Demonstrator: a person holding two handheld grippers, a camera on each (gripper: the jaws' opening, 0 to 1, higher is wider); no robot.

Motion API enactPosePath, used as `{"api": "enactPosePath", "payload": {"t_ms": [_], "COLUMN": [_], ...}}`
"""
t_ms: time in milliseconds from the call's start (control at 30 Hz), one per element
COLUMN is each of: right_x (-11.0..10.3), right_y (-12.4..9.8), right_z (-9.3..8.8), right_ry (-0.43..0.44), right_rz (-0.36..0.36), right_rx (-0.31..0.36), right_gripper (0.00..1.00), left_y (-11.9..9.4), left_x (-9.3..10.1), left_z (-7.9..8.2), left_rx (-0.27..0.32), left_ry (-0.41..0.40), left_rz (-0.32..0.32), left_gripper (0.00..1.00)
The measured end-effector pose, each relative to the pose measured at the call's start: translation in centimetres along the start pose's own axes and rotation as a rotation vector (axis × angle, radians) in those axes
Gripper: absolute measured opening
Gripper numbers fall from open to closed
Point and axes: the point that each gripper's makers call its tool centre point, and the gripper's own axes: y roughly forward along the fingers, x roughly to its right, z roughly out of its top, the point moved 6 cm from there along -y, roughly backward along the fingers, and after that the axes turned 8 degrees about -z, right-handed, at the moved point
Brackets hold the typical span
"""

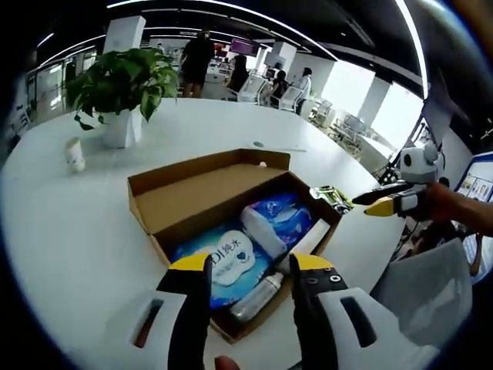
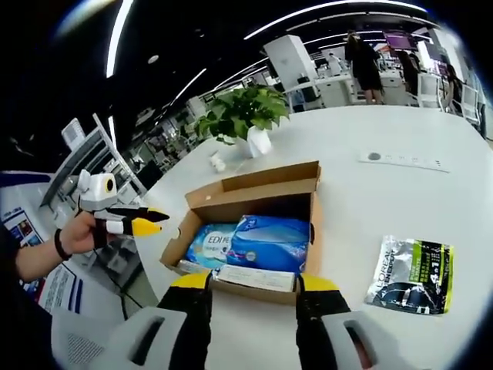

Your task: Operate the shoe box by opening the lid, removing the specified soft item, and placing it in the target area until the item is outside and the box remains undamaged.

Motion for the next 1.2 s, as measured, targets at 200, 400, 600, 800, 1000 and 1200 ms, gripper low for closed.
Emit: {"api": "enactPosePath", "payload": {"t_ms": [200, 400, 600, 800, 1000, 1200], "right_x": [-0.8, -1.4, -1.8, -2.2, -2.4, -2.3], "right_y": [0.2, 0.7, 1.3, 2.2, 3.3, 4.6], "right_z": [-0.1, 0.1, 0.6, 1.0, 1.5, 1.9], "right_ry": [-0.029, -0.052, -0.074, -0.101, -0.139, -0.231], "right_rz": [-0.002, 0.001, -0.001, 0.001, 0.000, -0.001], "right_rx": [-0.012, -0.021, -0.024, -0.036, -0.055, -0.099], "right_gripper": [0.42, 0.42, 0.42, 0.42, 0.42, 0.42], "left_y": [-0.8, -1.5, -1.9, -2.1, -2.1, -1.9], "left_x": [-0.3, -0.7, -1.5, -1.8, -2.0, -1.9], "left_z": [-0.2, -0.7, -1.1, -1.2, -1.4, -1.5], "left_rx": [0.000, -0.007, 0.007, 0.011, -0.006, -0.031], "left_ry": [0.011, 0.034, 0.022, 0.036, 0.053, 0.095], "left_rz": [0.005, 0.014, 0.025, 0.031, 0.029, 0.020], "left_gripper": [0.43, 0.44, 0.43, 0.44, 0.46, 0.47]}}
